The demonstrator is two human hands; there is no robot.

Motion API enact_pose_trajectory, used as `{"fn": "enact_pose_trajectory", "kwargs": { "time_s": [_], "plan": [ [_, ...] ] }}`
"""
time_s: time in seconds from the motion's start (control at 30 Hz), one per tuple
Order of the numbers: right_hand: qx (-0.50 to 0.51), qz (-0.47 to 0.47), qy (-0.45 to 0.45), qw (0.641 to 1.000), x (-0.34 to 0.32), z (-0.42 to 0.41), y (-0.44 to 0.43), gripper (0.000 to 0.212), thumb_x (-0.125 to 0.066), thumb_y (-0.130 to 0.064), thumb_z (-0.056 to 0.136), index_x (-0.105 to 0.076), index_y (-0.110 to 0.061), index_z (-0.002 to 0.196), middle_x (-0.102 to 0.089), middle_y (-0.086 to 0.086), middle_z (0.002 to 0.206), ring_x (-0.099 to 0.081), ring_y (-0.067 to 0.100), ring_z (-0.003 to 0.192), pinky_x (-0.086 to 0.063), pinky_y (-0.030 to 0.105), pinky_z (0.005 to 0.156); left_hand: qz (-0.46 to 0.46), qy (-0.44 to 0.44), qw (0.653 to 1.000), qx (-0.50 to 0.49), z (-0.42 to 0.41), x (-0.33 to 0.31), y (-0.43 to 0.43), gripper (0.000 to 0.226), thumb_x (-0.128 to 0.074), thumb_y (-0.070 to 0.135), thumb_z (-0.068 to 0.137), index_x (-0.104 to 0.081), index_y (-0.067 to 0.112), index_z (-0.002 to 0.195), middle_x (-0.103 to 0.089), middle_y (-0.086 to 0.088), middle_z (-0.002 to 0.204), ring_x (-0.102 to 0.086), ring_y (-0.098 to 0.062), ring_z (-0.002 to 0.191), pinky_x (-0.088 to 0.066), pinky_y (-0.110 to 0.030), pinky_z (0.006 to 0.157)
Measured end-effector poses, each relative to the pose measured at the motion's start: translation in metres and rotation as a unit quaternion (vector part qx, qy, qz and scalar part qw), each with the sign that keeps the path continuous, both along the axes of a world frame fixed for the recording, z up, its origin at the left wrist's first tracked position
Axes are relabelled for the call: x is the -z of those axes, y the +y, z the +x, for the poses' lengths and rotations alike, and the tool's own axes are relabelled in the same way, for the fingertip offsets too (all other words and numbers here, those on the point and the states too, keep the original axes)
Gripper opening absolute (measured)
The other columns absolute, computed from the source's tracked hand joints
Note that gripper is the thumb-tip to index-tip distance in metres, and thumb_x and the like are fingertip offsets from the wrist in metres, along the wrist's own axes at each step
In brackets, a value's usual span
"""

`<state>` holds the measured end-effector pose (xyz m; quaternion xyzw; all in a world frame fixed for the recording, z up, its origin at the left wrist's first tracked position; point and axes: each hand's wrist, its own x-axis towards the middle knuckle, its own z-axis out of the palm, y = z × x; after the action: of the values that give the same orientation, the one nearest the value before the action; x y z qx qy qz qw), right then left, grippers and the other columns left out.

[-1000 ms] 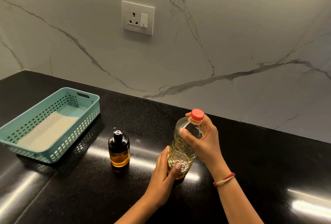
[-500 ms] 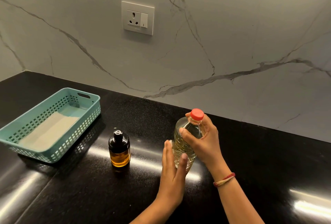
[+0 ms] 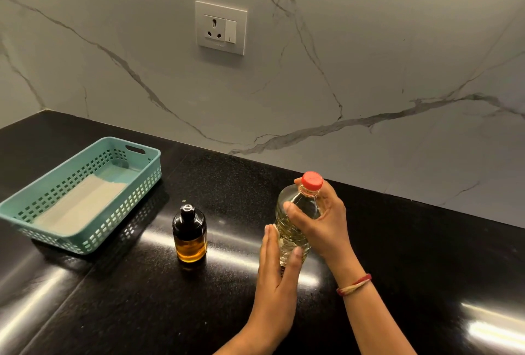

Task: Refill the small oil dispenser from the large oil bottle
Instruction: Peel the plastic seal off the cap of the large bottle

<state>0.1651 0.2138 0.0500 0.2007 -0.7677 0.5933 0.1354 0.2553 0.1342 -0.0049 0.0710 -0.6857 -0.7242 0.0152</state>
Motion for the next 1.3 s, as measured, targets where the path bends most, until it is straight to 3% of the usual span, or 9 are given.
{"fn": "enact_pose_trajectory", "kwargs": {
  "time_s": [0.1, 0.2, 0.3, 0.4, 0.6, 0.8, 0.9, 1.13, 1.3],
  "plan": [
    [-0.001, 0.001, 0.001, 1.0, 0.0, 0.0, 0.0, 0.038, -0.071, -0.04, 0.068, -0.062, -0.026, 0.102, -0.063, 0.002, 0.102, -0.062, 0.015, 0.095, -0.052, 0.022, 0.081, -0.01, -0.05, 0.999, -0.017, 0.001, 0.017, 0.002, 0.114, -0.034, 0.097, 0.057, 0.002, 0.04, 0.149, 0.003, 0.024, 0.152, 0.003, 0.001, 0.145, -0.007, -0.027, 0.118],
    [-0.002, 0.001, 0.002, 1.0, 0.0, 0.0, 0.0, 0.037, -0.071, -0.039, 0.068, -0.062, -0.025, 0.102, -0.063, 0.002, 0.102, -0.062, 0.014, 0.096, -0.051, 0.022, 0.081, -0.042, -0.139, 0.989, 0.0, 0.002, 0.033, 0.0, 0.091, -0.037, 0.067, 0.086, 0.004, 0.02, 0.154, 0.006, 0.005, 0.162, 0.005, -0.013, 0.148, -0.003, -0.033, 0.119],
    [-0.004, 0.0, 0.002, 1.0, 0.001, -0.001, 0.0, 0.036, -0.072, -0.039, 0.068, -0.063, -0.025, 0.101, -0.063, 0.002, 0.101, -0.062, 0.014, 0.095, -0.051, 0.02, 0.081, -0.065, -0.169, 0.983, 0.0, 0.001, 0.032, -0.003, 0.077, -0.034, 0.055, 0.095, -0.004, 0.018, 0.155, -0.003, -0.001, 0.163, 0.005, -0.02, 0.149, 0.001, -0.038, 0.119],
    [-0.005, -0.005, 0.002, 1.0, 0.001, -0.001, 0.0, 0.037, -0.072, -0.038, 0.068, -0.063, -0.022, 0.101, -0.063, 0.003, 0.101, -0.062, 0.013, 0.094, -0.05, 0.019, 0.08, -0.042, -0.121, 0.991, -0.024, -0.003, 0.016, -0.005, 0.073, -0.035, 0.055, 0.092, -0.014, 0.024, 0.154, -0.013, 0.004, 0.161, 0.001, -0.018, 0.149, -0.002, -0.039, 0.121],
    [-0.005, -0.003, 0.003, 1.0, 0.001, -0.001, 0.0, 0.039, -0.071, -0.04, 0.068, -0.063, -0.023, 0.101, -0.063, 0.001, 0.101, -0.062, 0.011, 0.094, -0.049, 0.016, 0.08, -0.052, -0.007, 0.997, -0.057, -0.008, 0.012, -0.008, 0.048, -0.038, 0.029, 0.103, -0.024, 0.027, 0.149, -0.023, 0.02, 0.148, -0.015, -0.003, 0.144, -0.016, -0.037, 0.122],
    [-0.006, 0.0, 0.005, 1.0, 0.001, 0.0, 0.001, 0.037, -0.071, -0.041, 0.068, -0.062, -0.027, 0.101, -0.063, 0.001, 0.102, -0.061, 0.011, 0.096, -0.049, 0.016, 0.081, -0.053, -0.06, 0.994, -0.079, -0.008, 0.054, -0.011, 0.043, -0.04, 0.014, 0.102, -0.04, 0.013, 0.145, -0.041, -0.001, 0.149, -0.034, -0.01, 0.14, -0.026, -0.031, 0.118],
    [-0.005, 0.004, 0.006, 1.0, 0.0, -0.001, 0.0, 0.036, -0.071, -0.041, 0.068, -0.061, -0.03, 0.101, -0.063, 0.0, 0.103, -0.061, 0.009, 0.097, -0.048, 0.015, 0.082, -0.053, -0.067, 0.991, -0.107, -0.009, 0.053, -0.014, 0.039, -0.045, 0.011, 0.101, -0.047, 0.009, 0.139, -0.043, -0.002, 0.14, -0.039, -0.007, 0.129, -0.029, -0.018, 0.107],
    [0.002, 0.01, 0.007, 1.0, 0.001, -0.002, 0.001, 0.04, -0.071, -0.042, 0.069, -0.062, -0.027, 0.104, -0.063, 0.001, 0.103, -0.062, 0.015, 0.098, -0.052, 0.026, 0.083, 0.121, 0.01, 0.983, -0.137, -0.018, 0.016, -0.034, 0.022, -0.063, 0.01, 0.09, -0.069, 0.017, 0.11, -0.075, -0.001, 0.104, -0.068, -0.009, 0.101, -0.055, -0.027, 0.089],
    [0.001, 0.011, 0.003, 1.0, 0.002, -0.002, 0.0, 0.043, -0.071, -0.044, 0.068, -0.062, -0.023, 0.105, -0.063, 0.002, 0.105, -0.062, 0.014, 0.099, -0.051, 0.023, 0.083, 0.121, 0.045, 0.978, -0.161, -0.019, 0.012, -0.04, 0.018, -0.073, 0.004, 0.079, -0.072, 0.012, 0.095, -0.076, -0.004, 0.086, -0.071, -0.009, 0.082, -0.058, -0.023, 0.077]
  ]
}}
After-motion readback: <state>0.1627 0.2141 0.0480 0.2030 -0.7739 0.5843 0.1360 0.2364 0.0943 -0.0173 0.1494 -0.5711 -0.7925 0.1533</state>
